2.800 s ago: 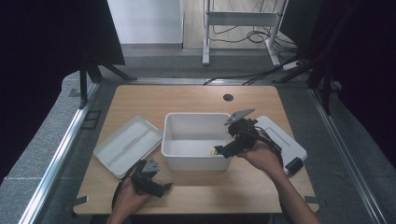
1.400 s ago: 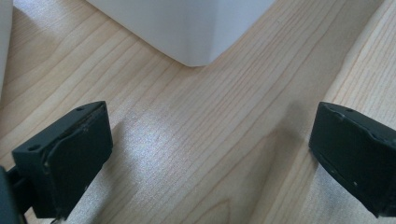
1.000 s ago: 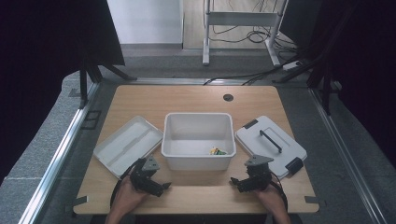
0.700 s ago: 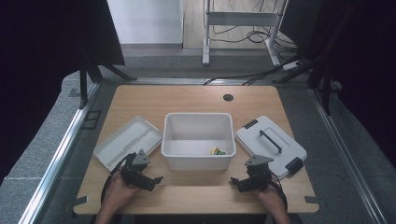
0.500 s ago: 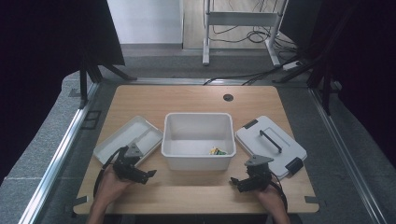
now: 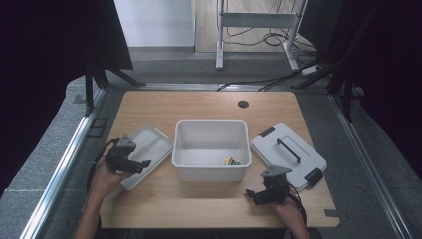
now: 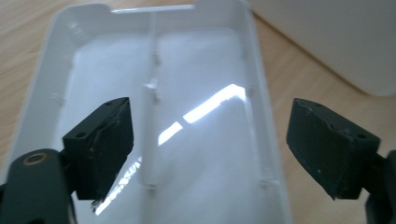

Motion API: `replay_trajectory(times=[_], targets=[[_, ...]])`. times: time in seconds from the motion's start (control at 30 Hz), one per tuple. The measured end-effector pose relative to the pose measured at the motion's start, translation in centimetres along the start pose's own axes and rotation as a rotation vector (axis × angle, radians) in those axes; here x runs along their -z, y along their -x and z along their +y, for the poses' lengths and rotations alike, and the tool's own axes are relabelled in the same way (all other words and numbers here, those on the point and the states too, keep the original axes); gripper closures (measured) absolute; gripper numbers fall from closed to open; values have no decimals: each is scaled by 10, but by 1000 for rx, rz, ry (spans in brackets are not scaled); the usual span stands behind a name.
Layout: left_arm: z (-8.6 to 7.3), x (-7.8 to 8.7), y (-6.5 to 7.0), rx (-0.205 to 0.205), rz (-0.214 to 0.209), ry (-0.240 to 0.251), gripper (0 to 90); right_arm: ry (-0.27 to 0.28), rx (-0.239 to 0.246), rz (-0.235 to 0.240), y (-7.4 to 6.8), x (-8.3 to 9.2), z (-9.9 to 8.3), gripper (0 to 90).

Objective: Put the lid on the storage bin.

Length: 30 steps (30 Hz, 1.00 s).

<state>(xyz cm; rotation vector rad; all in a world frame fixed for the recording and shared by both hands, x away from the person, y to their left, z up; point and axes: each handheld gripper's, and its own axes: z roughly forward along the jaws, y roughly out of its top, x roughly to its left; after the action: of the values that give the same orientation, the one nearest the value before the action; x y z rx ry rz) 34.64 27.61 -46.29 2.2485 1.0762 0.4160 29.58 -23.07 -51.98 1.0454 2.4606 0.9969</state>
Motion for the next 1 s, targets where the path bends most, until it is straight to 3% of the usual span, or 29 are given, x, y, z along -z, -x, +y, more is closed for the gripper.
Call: replay_trajectory(times=[0.13, 0.33, 0.5, 0.67, 0.83, 1.0], targets=[[1, -8, -14, -1, 23, -26, 329, 0, 0, 0, 0, 0, 0, 0], [1, -24, -28, -8, 22, -82, 555, -1, 0, 1, 0, 0, 0, 0], [-3, -34, -35, 13, -27, -122, 708, 0, 0, 0, 0, 0, 0, 0], [-8, -38, -35, -2, -35, -126, 875, 0, 0, 0, 0, 0, 0, 0], [-7, -35, -37, -32, -24, -135, 891, 0, 0, 0, 0, 0, 0, 0], [-2, -23, -41, -77, -56, -118, 891, 0, 0, 0, 0, 0, 0, 0]])
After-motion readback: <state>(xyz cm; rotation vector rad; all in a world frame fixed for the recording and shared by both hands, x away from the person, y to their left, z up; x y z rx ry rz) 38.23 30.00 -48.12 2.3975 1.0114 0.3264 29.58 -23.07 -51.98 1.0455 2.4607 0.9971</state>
